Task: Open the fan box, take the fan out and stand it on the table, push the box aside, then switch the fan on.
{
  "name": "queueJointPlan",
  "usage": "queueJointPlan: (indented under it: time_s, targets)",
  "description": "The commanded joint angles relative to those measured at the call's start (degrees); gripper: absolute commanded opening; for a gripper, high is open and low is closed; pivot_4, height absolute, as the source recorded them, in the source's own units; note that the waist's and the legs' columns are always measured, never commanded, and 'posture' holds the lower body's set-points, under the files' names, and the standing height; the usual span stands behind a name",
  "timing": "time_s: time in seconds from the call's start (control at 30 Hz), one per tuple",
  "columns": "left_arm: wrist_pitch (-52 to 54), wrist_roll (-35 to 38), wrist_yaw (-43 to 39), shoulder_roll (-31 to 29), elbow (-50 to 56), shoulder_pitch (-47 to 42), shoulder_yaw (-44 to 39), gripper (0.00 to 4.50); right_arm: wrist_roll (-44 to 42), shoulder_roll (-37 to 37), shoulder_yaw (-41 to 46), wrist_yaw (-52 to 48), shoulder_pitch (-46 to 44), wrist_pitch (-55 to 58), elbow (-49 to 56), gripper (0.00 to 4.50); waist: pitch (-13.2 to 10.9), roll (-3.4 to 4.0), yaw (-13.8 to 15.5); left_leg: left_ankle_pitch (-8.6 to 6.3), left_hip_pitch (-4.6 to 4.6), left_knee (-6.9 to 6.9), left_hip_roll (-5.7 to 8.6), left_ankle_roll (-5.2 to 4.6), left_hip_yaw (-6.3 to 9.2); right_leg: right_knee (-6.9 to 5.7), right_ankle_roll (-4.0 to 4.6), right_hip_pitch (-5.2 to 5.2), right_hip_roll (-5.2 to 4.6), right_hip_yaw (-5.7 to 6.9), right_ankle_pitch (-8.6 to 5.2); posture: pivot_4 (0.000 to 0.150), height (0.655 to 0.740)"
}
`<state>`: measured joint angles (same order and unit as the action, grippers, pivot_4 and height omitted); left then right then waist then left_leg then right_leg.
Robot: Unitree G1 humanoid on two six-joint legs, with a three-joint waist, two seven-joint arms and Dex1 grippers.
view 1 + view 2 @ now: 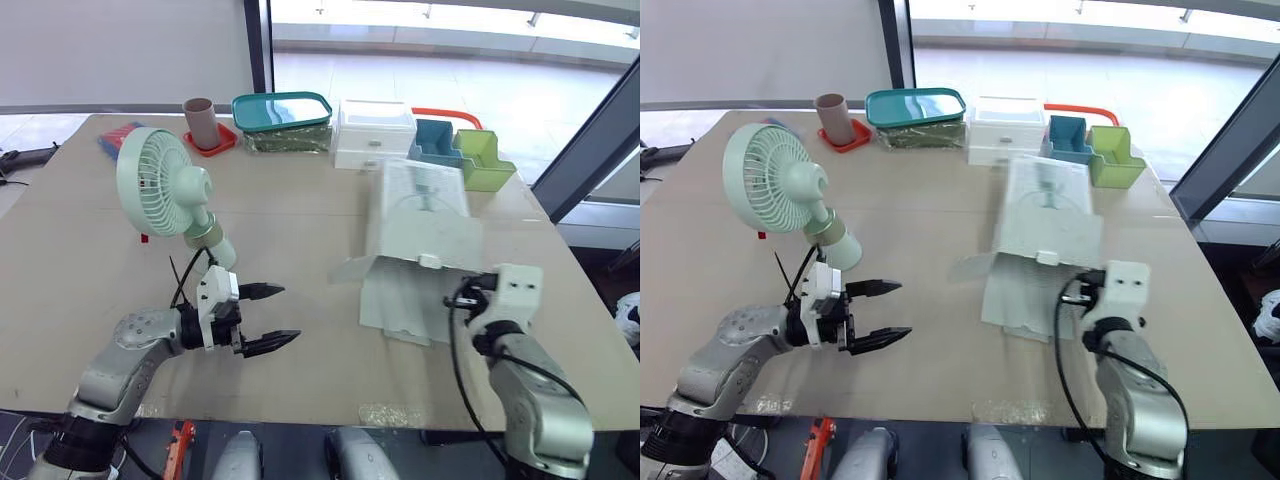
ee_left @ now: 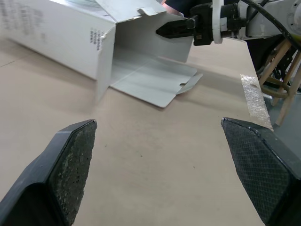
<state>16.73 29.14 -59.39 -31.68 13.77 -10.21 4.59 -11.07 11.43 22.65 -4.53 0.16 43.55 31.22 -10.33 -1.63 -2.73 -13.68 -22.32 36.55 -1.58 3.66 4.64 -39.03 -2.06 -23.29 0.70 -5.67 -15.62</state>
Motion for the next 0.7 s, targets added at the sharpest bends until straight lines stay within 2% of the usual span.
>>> queueJointPlan:
  time_s: [0.03,0.27,0.37,0.7]
  targets:
    - [-0.11,0.42,-0.23,0.90,-0.73,-1.82,-0.15,4.50,-1.14,1.30,5.63,0.64,1.18,-0.42,-0.62,0.05,0.00,0.00,0.00,0.00,0.01,0.01,0.02,0.00,-0.02,0.00,-0.01,0.01,-0.01,-0.02,-0.01,0.150,0.7400]
    - [0.77,1.36,-3.65,1.01,-1.72,-2.68,1.00,4.50,-1.24,4.89,6.09,-1.74,0.88,-5.38,-7.40,0.05,0.01,0.01,-0.29,0.01,0.09,0.01,-0.01,-0.01,-0.16,0.00,-0.23,0.02,0.03,-0.16,-0.13,0.150,0.7400]
    - [0.55,1.40,-8.08,-0.12,-1.46,-3.34,2.77,4.50,-1.31,6.41,5.48,-2.76,0.35,-6.79,-9.75,0.05,0.02,0.00,-0.26,0.01,0.09,0.01,0.01,-0.01,-0.22,0.00,-0.25,0.02,0.02,-0.22,-0.13,0.150,0.7400]
    - [-0.99,0.12,-12.67,-0.51,-2.91,-5.20,4.54,4.50,-2.20,8.45,5.39,-3.31,-1.15,-7.46,-11.99,0.05,0.02,0.00,-0.26,0.02,0.12,0.02,0.01,-0.03,-0.31,0.00,-0.29,0.02,0.02,-0.30,-0.12,0.150,0.7400]
